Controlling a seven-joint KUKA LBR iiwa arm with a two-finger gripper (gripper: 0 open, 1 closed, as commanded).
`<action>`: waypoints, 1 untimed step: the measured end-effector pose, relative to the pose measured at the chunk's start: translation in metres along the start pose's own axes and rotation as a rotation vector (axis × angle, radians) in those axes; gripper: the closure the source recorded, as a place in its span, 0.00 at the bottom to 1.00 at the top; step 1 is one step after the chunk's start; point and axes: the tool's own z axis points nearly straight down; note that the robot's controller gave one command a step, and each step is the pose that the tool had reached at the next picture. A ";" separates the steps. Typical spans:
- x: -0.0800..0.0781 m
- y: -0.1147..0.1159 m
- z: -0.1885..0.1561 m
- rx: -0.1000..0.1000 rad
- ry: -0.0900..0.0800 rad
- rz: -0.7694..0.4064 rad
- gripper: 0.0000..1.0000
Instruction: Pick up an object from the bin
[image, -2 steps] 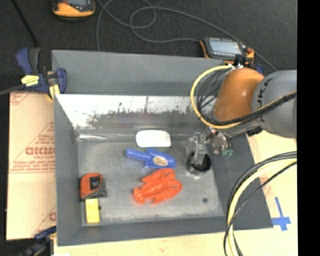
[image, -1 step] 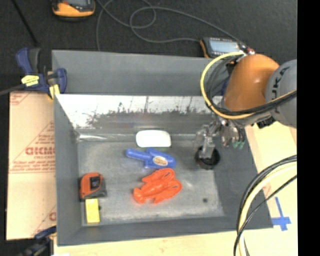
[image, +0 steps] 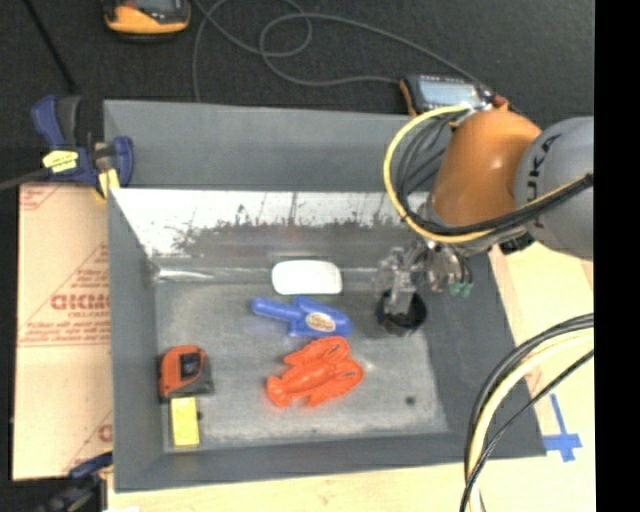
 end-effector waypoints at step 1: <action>-0.004 0.003 -0.018 -0.005 0.028 -0.008 1.00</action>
Offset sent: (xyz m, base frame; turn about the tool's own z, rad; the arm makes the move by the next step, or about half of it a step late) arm -0.0244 0.0393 0.1973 -0.0212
